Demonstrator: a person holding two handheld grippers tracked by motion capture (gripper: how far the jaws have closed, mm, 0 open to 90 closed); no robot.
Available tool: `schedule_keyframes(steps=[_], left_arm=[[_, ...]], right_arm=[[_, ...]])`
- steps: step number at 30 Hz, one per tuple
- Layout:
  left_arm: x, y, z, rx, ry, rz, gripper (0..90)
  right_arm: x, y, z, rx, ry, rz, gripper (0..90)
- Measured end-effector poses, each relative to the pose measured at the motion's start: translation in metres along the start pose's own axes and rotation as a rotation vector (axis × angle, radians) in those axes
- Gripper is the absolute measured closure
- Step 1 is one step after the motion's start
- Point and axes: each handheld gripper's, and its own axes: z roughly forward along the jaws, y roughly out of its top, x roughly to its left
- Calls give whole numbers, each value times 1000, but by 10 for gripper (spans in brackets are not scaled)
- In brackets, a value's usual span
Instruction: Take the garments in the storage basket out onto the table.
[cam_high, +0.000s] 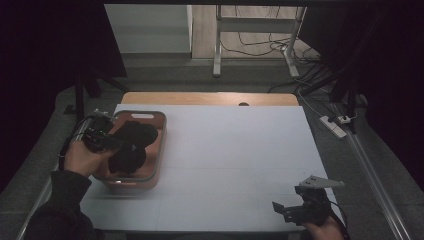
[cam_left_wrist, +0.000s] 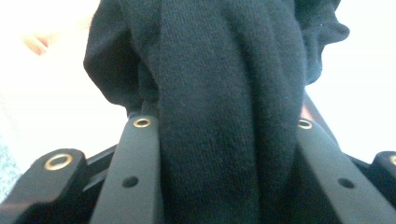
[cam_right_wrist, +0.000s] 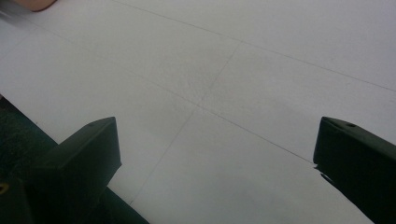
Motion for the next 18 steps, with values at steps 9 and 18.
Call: schedule_keyframes(steps=[9, 18], left_arm=[[-12, 16, -13, -59, -25, 43, 634], [-30, 34, -18, -96, -72, 85, 632]], right_arm=[[0, 0, 0, 1, -1, 1, 8], [0, 0, 0, 0, 0, 2, 8]])
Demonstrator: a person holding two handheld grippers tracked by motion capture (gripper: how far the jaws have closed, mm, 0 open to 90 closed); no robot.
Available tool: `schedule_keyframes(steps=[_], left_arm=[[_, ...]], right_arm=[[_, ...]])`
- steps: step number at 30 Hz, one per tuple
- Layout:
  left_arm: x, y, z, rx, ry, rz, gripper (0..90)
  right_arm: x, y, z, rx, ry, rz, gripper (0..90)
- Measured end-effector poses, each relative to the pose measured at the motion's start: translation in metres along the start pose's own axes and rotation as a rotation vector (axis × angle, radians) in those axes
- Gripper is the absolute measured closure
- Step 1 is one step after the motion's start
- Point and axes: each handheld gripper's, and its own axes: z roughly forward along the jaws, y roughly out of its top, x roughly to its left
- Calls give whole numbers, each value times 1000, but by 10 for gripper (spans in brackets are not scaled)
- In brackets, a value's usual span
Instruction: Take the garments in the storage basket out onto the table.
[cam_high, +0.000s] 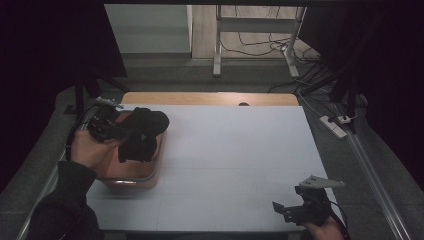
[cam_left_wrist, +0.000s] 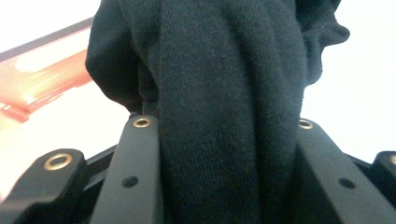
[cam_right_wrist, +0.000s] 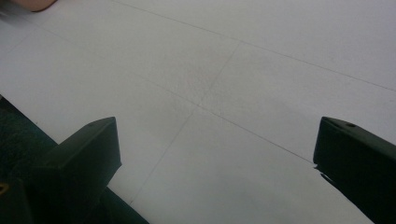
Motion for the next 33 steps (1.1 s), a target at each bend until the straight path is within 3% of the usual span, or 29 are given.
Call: schedule_keyframes(steps=[14, 33], left_arm=[[-27, 26, 13, -14, -48, 62, 628], [-64, 58, 50, -12, -99, 151, 628]], right_arm=[[0, 0, 0, -1, 3, 0, 8], [0, 0, 0, -4, 8, -4, 10]])
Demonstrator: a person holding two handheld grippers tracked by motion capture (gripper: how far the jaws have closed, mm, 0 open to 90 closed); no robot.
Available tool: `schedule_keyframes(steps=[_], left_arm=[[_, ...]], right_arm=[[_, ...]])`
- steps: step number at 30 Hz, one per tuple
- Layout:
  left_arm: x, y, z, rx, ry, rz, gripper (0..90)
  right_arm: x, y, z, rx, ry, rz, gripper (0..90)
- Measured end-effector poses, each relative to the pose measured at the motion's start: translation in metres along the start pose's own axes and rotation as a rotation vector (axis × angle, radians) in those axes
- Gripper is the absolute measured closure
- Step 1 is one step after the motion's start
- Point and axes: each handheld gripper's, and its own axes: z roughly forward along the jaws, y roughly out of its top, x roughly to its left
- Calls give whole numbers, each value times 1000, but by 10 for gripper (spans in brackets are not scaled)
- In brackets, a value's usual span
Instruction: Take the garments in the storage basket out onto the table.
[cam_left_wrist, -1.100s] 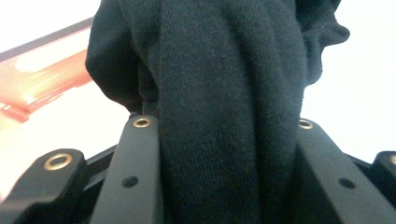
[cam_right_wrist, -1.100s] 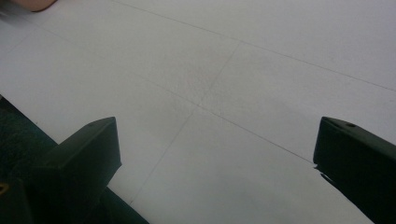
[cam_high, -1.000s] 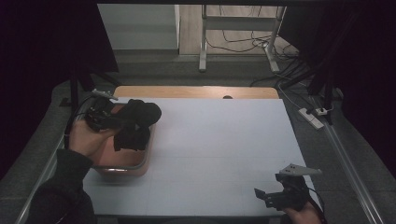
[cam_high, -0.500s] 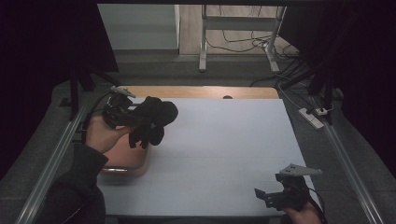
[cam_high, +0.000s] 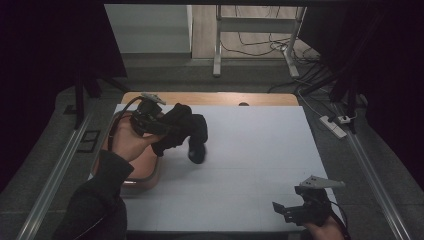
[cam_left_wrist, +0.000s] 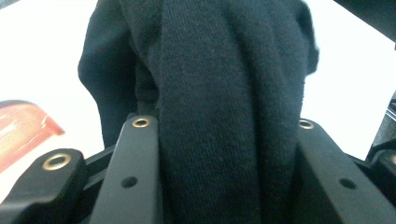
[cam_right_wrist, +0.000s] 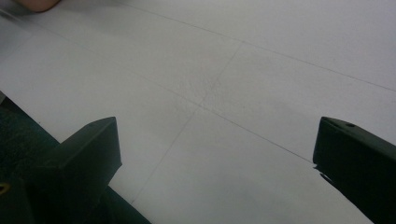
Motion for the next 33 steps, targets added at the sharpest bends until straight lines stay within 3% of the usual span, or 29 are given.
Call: schedule_keyframes(steps=[18, 33], left_arm=[[-23, 25, 44, 16, -60, 61, 627], [-35, 30, 86, 41, -88, 87, 617]], right_arm=[[-1, 0, -1, 0, 6, 5, 10], [-2, -1, -1, -5, 17, 11, 10]])
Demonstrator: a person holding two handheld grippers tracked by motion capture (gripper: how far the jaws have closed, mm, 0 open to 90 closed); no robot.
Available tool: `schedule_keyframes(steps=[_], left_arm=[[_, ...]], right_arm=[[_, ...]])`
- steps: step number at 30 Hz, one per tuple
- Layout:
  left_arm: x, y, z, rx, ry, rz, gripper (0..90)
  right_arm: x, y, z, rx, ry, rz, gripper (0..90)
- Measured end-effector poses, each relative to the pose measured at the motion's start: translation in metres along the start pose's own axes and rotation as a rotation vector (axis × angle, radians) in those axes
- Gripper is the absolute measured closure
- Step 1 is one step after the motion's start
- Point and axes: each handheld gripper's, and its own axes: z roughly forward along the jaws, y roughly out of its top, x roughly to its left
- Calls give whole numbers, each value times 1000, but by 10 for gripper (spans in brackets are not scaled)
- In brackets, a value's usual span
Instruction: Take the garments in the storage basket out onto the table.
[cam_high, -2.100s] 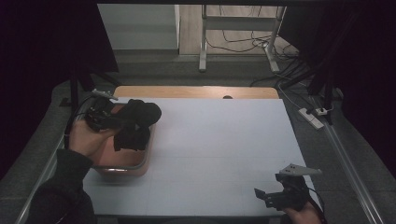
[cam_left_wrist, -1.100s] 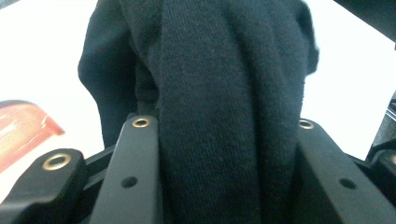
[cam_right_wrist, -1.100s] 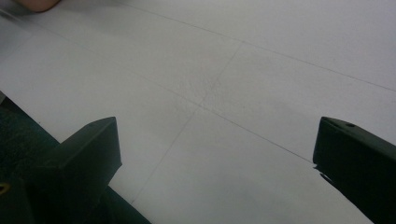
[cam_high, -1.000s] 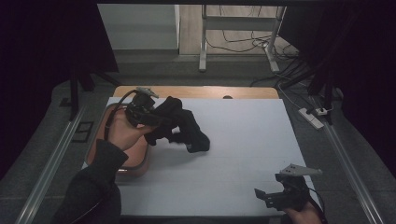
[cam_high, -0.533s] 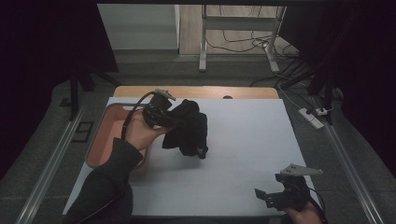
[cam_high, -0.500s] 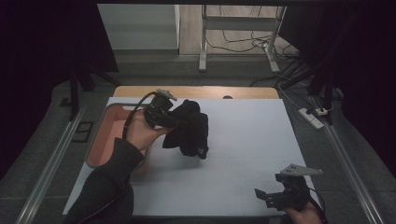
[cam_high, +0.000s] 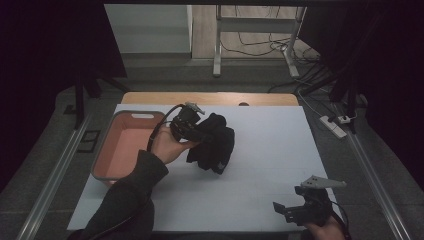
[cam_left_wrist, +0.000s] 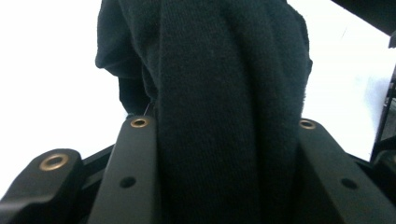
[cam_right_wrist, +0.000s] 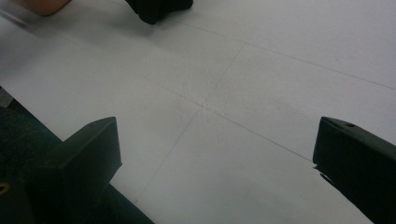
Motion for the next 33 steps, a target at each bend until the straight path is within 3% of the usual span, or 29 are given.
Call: schedule_keyframes(steps=[4, 12, 27, 33], left_arm=[[-2, 0, 12, 14, 7, 23, 616], [-2, -5, 35, 42, 6, 25, 604], [6, -28, 83, 98, -12, -14, 552], [7, -33, 90, 98, -5, 17, 524]], right_arm=[[0, 0, 0, -3, 3, 3, 10], [0, 0, 0, -4, 4, 2, 10], [0, -1, -1, -3, 8, 1, 10], [0, 0, 0, -2, 9, 2, 10]])
